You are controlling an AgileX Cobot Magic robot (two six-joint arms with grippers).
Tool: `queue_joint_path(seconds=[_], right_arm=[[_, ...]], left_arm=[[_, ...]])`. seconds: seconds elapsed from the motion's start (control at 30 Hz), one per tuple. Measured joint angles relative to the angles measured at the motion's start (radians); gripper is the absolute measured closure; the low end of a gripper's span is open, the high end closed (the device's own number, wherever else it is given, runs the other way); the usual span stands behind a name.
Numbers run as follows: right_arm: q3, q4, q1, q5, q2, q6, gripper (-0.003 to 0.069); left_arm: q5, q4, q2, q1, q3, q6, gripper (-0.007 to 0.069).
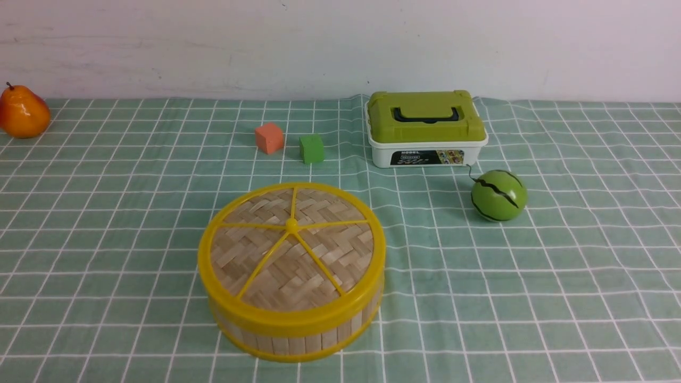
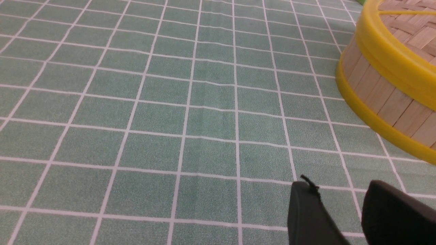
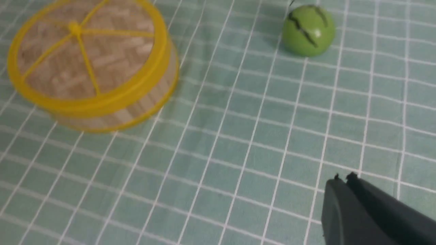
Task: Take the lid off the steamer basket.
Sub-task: Use the right arm to lift the lid of the steamer
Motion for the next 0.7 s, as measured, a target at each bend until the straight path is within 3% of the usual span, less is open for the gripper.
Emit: queue_joint_path(seconds=[0.13,0.27,0.47,0.7], right_arm=[[-0.171,0.063,0.045,0.108,0.205,-0.086,0.0665],[-0.335,0.009,0.198,0.128,0.387,-0.090,0.0660],[-0.658,-0.235,0.510,0.136,0.752,0.031,0.0657],[-1.070,-0.279,0.649,0.135,1.144,0.112,0.0619]], left_arm=[[0.000,0.000,0.000,0.000,0.000,0.000,0.0386],[0.000,0.000,0.000,0.000,0.000,0.000,0.0386],[0.000,0.000,0.000,0.000,0.000,0.000,0.0386],[0.000,0.000,0.000,0.000,0.000,0.000,0.0386]])
